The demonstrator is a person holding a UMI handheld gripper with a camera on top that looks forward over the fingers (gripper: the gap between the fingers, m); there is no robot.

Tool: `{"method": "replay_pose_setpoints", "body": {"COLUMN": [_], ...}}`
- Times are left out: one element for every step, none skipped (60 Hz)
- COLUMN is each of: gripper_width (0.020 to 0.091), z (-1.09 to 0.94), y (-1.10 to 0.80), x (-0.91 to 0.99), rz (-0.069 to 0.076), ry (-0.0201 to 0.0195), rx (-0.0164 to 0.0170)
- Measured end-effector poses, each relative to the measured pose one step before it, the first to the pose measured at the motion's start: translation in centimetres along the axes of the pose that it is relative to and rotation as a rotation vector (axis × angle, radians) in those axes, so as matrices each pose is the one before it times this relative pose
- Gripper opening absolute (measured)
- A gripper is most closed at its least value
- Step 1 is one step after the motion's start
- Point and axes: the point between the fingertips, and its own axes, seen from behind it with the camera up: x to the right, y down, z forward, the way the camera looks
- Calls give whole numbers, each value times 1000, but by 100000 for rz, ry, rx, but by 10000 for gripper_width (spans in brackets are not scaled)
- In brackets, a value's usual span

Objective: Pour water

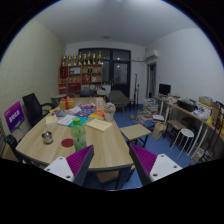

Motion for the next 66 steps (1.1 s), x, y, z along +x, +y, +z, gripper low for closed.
{"method": "replay_pose_setpoints", "body": {"gripper_width": [810, 810, 810, 811, 811, 810, 808, 811, 809, 810, 812, 809, 809, 811, 811, 810, 814, 817, 821, 824, 823, 827, 824, 828, 825, 827, 826, 826, 825, 823, 824, 824, 823, 825, 826, 825, 825, 826, 826, 824, 827, 825, 823, 825, 823, 823, 825, 829, 823, 823, 822, 818, 817, 818, 815, 818, 818, 818, 818, 818, 785, 690, 595, 501, 492, 489], "z": [-347, -26, -41, -70, -76, 249, -991, -274, 331, -259, -230, -233, -253, 689, -1088, -172, -208, 733, -64, -65, 206, -1059, 0, 114, 164, 1308, 233, 596, -446, 1278, 495, -238, 1518, 730, 730, 1044, 325, 825, 844, 1351, 869, 1076, 882, 600, 773, 750, 740, 952, 680, 888, 602, 326, 485, 518, 501, 484, 771, 411, 442, 470, 430, 356, 455, 363, 174, -238], "y": [0, 88, 78, 94, 109, 227, -69, 90, 149, 87, 63, 53, 19, 11, 93, -58, 7, -94, 98, 152, 453, 194, 140, 247, 296, 411, 348, 592, 307, 341, 258, 139, 235, 173, 113, 411, -162, 5, -36, 127, -70, -34, -76, -206, -56, -95, -46, 176, 56, 266, 4, -103, 35, 32, 62, -16, 53, -61, -160, 184, 25, -64, 468, 240, -86, -100], "x": [14, -20, 29, 110, 138, -18, 1112, 281, -359, 252, 210, 231, 227, -788, 1149, 19, 16, -1013, -156, -177, -235, 816, -211, -353, -381, -1428, -491, -503, -278, -969, -567, -166, -792, -433, -402, -539, -234, -415, -384, -551, -334, -233, -313, -343, -348, -364, -349, -295, -203, -227, -216, -180, -86, -64, -27, 40, 119, 11, 263, -370, -82, 283, -243, 513, -119, -47], "rz": [14, 86, 127, 151, 188, 216, 244, 152, 32, 14, 10, 11, 25, -83, 114, -50, -145, -299, -210, -176, -88, 10, 60, 192, 297, 348, 441, 362, 258, 53, -56, -166, -292, -354, -396, -380, -281, -267, -137, -188, -167, -94, -55, 35, -155, -219, -271, -350, -240, -199, -228, -191, -218, -226, -249, -326, -358, -44, 160, 351, 463, 480, 456, 324, 1276, 1503], "ry": [-386, -373, -333, -231, -135, -3, -370, -65, 180, -96, -27, 20, 0, 339, -784, -411, -614, -210, -930, -894, -720, -1151, -857, -935, -1047, -741, -1257, -1253, -1464, -1144, -1125, -999, -512, -571, -441, -312, -583, -560, -438, -205, -162, 76, 125, 7, -186, -292, -257, 58, 283, 227, 127, 141, 363, 527, 676, 778, 907, 1063, 829, 655, 358, 662, 729, 754, 471, 838], "rx": [-551, -241, -179, -220, -264, -267, -465, -238, 6, -51, 1, 29, 160, 271, 386, 406, 446, 525, 447, 315, 509, 344, 462, 497, 435, 396, 289, 454, 152, 482, 517, 528, 821, 662, 669, 802, 572, 820, 938, 1087, 978, 848, 708, 558, 647, 661, 622, 533, 232, 269, 183, 292, 390, 387, 329, 350, 449, 363, 209, 312, 51, -510, -655, -1436, 527, 1632]}}
